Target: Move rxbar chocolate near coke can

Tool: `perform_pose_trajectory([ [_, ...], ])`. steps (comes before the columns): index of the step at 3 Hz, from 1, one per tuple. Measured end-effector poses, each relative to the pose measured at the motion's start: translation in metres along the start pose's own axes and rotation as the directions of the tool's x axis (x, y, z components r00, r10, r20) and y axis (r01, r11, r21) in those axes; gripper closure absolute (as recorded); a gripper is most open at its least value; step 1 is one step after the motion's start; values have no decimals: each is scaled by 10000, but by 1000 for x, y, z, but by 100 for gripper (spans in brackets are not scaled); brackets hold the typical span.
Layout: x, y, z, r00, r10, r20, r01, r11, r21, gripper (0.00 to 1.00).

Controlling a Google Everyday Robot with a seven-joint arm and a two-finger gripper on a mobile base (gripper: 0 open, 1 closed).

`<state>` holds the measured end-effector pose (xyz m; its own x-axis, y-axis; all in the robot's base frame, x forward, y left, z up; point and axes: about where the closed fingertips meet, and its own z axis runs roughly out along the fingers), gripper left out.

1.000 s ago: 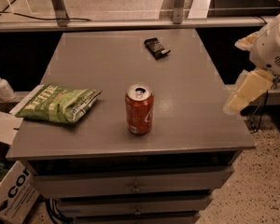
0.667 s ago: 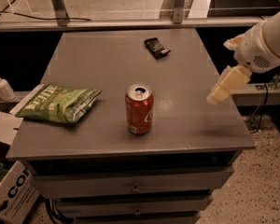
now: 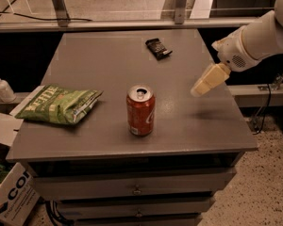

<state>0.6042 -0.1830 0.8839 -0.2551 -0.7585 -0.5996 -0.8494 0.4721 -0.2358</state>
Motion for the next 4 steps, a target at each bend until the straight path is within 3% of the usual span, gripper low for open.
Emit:
perform_pose_trajectory([
  [1,-11,-5,32,9997,163,205,-164,9998,69,0],
  [2,-25,-28,64,9941,840,691,-850,9963,126,0],
  [4,-48,-71,115,9587,2350,1604,-2384,9712,20,0],
])
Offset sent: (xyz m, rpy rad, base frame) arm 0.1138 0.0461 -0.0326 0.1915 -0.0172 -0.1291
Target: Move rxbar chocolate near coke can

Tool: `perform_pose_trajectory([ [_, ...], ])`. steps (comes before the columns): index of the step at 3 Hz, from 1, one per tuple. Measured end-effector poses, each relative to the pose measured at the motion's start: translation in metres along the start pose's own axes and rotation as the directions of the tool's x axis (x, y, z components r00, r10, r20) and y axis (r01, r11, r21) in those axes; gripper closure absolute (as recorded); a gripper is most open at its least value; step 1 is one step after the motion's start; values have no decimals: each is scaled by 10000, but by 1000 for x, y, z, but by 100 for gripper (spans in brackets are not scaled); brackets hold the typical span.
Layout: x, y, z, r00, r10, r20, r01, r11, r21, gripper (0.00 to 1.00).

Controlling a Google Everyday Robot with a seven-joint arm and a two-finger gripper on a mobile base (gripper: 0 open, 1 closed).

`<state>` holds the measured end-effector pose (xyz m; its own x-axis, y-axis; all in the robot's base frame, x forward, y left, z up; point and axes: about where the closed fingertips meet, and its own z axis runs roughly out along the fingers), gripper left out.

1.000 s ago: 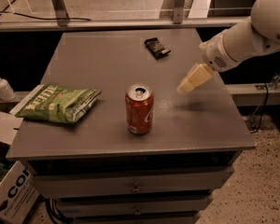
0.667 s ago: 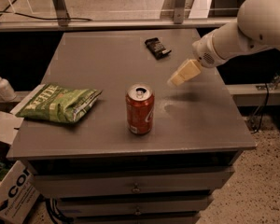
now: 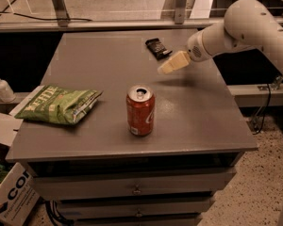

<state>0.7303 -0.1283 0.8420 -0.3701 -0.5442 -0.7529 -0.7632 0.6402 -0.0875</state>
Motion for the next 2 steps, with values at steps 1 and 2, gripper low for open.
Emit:
perform_pose_trajectory([
  [1,-9,-13,26,9973,592,428,-590,9982,-55,0],
  [2,-22,-18,52,9953,679,694,-672,9977,-132,0],
])
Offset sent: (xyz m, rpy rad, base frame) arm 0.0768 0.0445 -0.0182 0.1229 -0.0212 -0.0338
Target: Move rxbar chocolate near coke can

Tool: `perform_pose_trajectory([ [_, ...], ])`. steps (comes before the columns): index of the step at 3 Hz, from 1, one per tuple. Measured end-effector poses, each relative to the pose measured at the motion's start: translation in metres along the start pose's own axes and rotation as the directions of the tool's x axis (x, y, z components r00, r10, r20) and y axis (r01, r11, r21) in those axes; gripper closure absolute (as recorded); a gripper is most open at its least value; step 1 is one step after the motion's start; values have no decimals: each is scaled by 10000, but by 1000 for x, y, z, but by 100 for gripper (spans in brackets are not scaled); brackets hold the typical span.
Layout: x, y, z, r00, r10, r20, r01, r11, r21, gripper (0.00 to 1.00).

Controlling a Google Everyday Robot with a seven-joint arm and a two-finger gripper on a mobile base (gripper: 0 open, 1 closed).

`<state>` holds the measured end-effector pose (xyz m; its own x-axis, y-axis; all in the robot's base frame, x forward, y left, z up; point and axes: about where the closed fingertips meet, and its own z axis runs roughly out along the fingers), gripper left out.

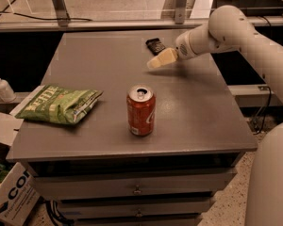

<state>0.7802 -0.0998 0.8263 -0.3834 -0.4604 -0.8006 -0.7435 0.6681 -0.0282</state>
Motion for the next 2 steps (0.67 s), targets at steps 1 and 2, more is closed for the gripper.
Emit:
perform_pose_trajectory([
  [1,-11,1,20,9997,-160,201,160,9999,26,0],
  [2,-17,4,29,9983,-476,346,469,9987,206,19],
])
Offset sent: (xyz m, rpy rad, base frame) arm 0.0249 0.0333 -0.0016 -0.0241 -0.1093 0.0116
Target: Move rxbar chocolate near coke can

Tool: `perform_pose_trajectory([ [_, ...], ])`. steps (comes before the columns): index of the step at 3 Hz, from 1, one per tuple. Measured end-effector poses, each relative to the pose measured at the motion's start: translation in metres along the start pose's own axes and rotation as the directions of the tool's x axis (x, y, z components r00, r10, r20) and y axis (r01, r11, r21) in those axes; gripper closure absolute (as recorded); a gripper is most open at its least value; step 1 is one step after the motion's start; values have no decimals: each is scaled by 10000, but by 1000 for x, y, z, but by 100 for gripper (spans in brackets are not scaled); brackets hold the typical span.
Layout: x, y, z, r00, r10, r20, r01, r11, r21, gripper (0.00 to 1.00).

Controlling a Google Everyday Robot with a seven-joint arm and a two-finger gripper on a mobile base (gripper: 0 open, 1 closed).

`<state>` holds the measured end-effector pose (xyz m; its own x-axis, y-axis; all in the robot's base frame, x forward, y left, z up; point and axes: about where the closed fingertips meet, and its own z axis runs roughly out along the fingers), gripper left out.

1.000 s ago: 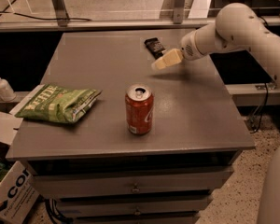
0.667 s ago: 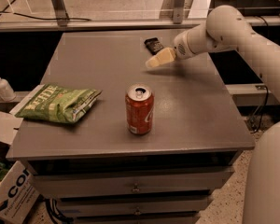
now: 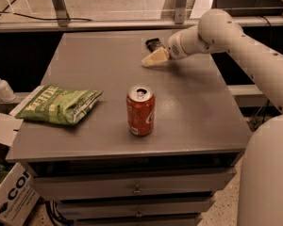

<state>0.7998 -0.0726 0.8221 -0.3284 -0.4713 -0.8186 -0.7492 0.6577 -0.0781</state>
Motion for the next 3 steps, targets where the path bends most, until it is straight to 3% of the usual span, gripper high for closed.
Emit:
perform_pose_trajectory([
  [3,6,-1,-2,9993,-367,-32,368,9990,265,88],
])
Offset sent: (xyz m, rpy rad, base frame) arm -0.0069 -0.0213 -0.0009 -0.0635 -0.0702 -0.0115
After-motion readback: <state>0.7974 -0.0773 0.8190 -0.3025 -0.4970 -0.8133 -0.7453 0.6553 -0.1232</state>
